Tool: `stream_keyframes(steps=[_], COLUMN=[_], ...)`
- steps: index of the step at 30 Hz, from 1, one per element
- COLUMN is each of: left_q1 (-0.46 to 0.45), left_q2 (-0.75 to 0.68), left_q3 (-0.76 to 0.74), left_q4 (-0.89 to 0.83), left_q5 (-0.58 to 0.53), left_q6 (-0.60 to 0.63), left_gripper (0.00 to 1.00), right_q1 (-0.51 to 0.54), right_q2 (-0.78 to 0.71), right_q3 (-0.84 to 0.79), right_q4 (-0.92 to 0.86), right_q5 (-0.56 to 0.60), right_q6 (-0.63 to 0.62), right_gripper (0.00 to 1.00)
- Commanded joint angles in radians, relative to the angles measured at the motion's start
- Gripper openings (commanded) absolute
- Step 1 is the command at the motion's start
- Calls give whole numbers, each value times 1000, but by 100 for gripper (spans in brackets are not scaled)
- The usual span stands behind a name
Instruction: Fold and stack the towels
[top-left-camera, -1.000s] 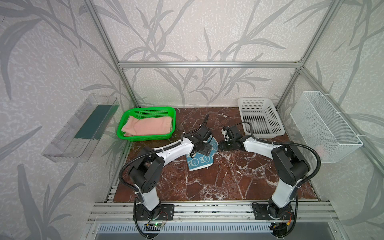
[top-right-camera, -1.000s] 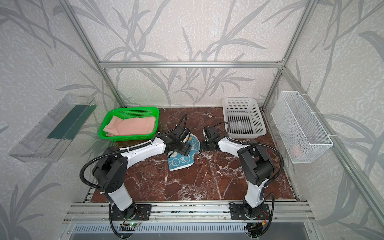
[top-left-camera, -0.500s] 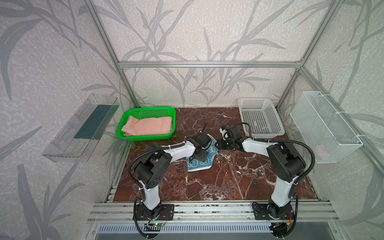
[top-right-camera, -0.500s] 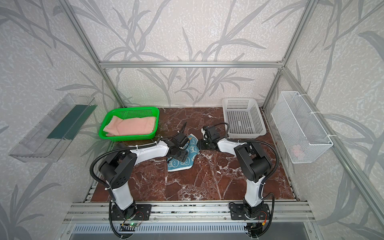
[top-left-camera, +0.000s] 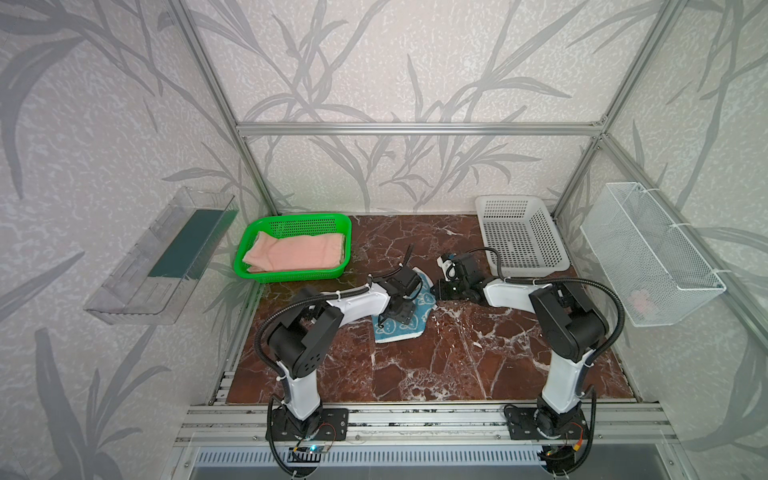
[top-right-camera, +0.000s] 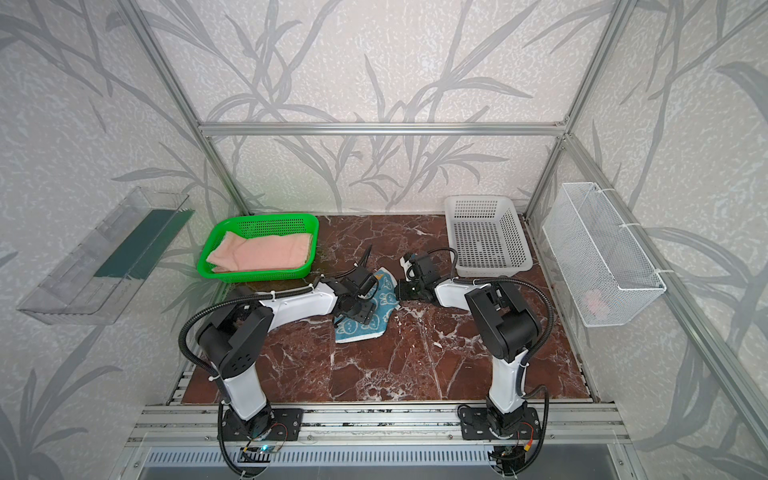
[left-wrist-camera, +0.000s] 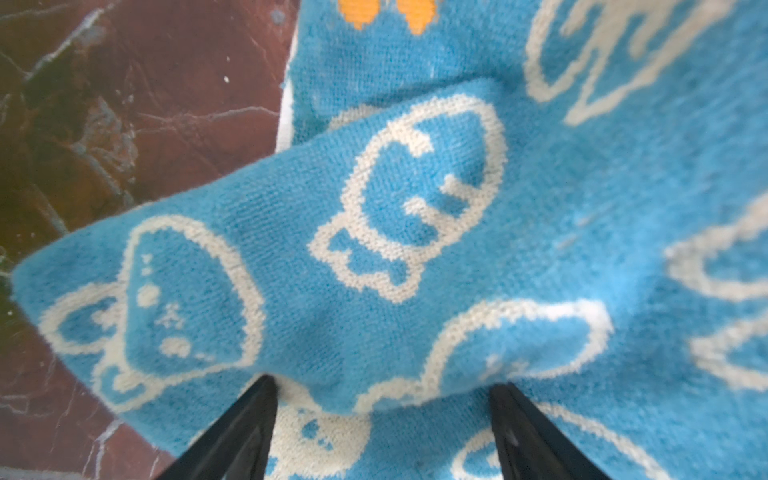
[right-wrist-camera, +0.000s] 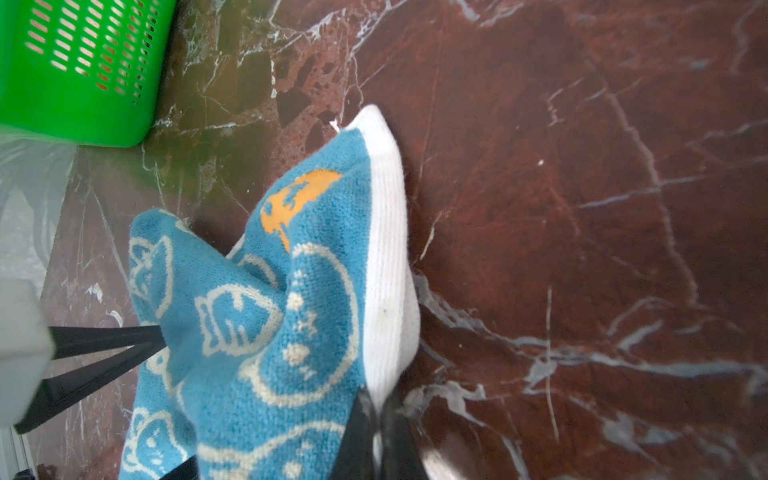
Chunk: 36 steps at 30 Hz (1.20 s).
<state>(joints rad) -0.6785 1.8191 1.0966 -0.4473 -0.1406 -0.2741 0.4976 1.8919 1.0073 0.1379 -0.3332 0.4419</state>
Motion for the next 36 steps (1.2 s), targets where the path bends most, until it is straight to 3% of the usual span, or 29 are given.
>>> stream_keyframes(steps=[1, 7, 11, 19, 25, 31, 36], left_q1=[12, 19, 19, 18, 22, 38, 75], left_q2=[-9, -74, -141, -358, -452, -487, -526], left_q3=[-28, -13, 14, -61, -125, -145, -160], left_q4=[-21, 3, 0, 83, 104, 59, 16], left_q5=[-37, -44, -76, -177, -226, -280, -297], left_q6=[-23, -14, -10, -29, -20, -20, -40], left_gripper=[81, 81, 82, 82, 82, 82, 83], right_q1=[1, 0, 1, 47, 180, 270, 306], right_q2=[-84, -250, -337, -375, -323, -253, -234], right_q3=[-15, 77, 156, 310, 203, 66, 19], right_q4=[-9, -230, -281, -407, -416, -371, -387], right_q5=[15, 229, 340, 226, 200, 149, 25], right_q6=[-30, -192, -325, -568, -671, -654, -631], right_gripper=[0, 0, 0, 0, 0, 0, 15])
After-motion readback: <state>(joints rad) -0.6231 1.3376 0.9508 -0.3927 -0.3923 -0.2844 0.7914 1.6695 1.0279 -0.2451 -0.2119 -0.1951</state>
